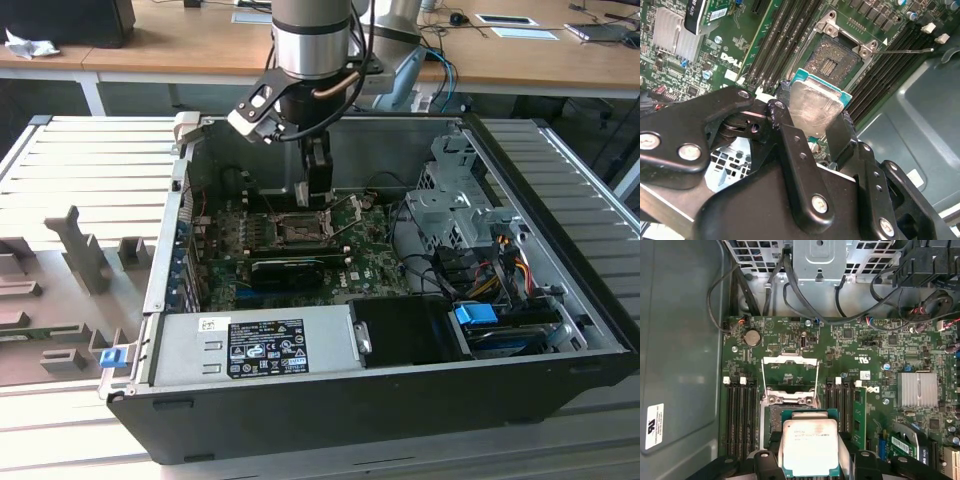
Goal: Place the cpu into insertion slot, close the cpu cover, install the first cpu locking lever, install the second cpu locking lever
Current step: 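Place the cpu into insertion slot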
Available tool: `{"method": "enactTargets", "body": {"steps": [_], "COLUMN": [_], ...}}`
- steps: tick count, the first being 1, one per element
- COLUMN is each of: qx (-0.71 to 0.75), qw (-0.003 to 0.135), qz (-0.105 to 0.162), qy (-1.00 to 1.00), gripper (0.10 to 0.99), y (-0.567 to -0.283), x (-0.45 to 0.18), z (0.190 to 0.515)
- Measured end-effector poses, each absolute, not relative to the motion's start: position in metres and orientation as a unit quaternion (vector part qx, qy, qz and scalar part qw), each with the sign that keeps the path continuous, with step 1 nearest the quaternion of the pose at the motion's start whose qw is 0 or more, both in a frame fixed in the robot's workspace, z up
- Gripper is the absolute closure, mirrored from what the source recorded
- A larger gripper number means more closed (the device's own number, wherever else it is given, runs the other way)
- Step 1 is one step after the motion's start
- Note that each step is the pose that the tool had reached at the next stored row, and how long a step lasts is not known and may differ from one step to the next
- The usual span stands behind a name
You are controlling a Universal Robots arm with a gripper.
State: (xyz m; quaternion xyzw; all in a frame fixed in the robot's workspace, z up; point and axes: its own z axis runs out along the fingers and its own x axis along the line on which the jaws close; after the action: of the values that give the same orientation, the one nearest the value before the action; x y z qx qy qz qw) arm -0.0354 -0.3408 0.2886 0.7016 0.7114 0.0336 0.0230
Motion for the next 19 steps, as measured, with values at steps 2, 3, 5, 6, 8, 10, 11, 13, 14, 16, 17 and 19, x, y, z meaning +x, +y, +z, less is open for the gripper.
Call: {"method": "enactTargets", "body": {"steps": [2,3,5,6,8,10,11,13,14,16,17,19], "qx": [0.702,0.702,0.702,0.702,0.702,0.702,0.702,0.702,0.703,0.713,0.714,0.714], "qw": [0.023,0.023,0.022,0.022,0.022,0.022,0.022,0.022,0.022,0.023,0.023,0.023], "qz": [0.033,0.033,0.033,0.033,0.033,0.033,0.033,0.033,0.033,0.033,0.033,0.033], "qy": [0.711,0.711,0.711,0.711,0.711,0.711,0.711,0.711,0.71,0.7,0.699,0.699], "gripper": [0.557,0.557,0.557,0.557,0.557,0.557,0.557,0.557,0.557,0.557,0.557,0.557], "y": [-0.341,-0.341,-0.341,-0.341,-0.341,-0.341,-0.341,-0.341,-0.341,-0.339,-0.339,-0.339], "x": [-0.035,-0.035,-0.036,-0.036,-0.036,-0.036,-0.036,-0.037,-0.037,-0.038,-0.039,-0.041], "z": [0.288,0.288,0.287,0.287,0.286,0.285,0.285,0.28,0.276,0.268,0.266,0.262]}}
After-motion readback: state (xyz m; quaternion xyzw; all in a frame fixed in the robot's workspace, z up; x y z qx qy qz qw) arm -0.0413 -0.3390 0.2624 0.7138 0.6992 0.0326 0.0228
